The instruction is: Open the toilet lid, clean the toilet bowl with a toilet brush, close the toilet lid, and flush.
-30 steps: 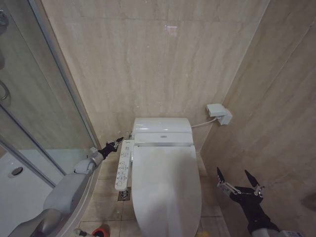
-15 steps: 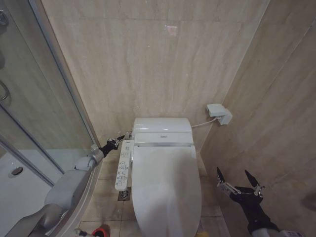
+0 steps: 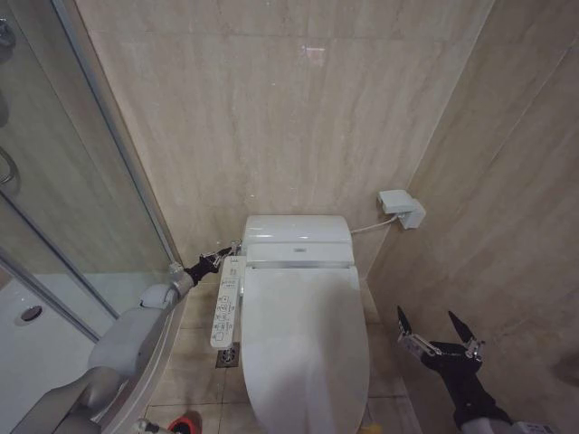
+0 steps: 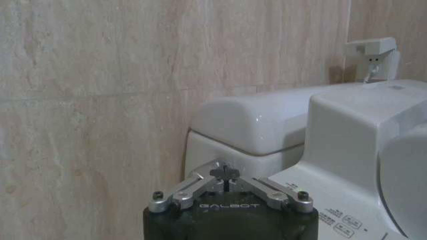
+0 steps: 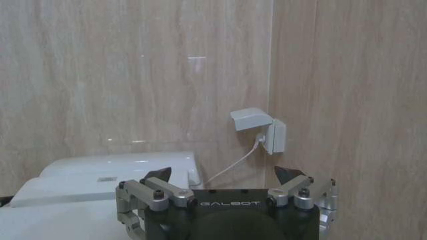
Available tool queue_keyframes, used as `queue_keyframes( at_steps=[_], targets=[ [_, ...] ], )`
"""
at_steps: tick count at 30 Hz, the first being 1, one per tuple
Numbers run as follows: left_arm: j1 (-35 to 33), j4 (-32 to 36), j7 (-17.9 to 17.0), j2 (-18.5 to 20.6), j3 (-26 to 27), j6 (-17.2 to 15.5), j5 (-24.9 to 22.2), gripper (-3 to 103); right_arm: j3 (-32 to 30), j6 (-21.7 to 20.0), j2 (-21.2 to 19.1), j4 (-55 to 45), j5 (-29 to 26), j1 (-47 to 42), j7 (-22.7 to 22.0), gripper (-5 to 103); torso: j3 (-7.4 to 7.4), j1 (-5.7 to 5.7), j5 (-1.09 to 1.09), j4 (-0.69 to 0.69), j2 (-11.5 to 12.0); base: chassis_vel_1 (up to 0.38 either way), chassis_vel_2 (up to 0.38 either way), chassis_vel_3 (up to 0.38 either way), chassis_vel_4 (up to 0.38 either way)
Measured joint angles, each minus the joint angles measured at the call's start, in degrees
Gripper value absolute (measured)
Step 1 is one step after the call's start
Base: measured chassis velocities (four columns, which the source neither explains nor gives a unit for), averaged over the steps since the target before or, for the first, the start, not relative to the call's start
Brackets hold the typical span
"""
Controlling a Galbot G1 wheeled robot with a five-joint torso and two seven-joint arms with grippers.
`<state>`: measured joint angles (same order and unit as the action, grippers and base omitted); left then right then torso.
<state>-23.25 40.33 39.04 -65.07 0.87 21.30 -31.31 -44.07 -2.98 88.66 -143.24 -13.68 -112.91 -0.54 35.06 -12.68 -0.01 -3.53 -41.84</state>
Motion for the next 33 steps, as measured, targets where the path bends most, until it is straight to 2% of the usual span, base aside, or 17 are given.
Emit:
queue_keyframes(
  at_steps=[33],
  targets=[
    [-1.2,0.8,1.9,1.1,-1.1,0.0,-0.5,0,0.0,0.0,0.0,0.0,0.0,0.0,0.0,100,0.00,-0.01,0.00,0.01,0.0,-0.003,0.008,0.004,-0.005]
  ],
)
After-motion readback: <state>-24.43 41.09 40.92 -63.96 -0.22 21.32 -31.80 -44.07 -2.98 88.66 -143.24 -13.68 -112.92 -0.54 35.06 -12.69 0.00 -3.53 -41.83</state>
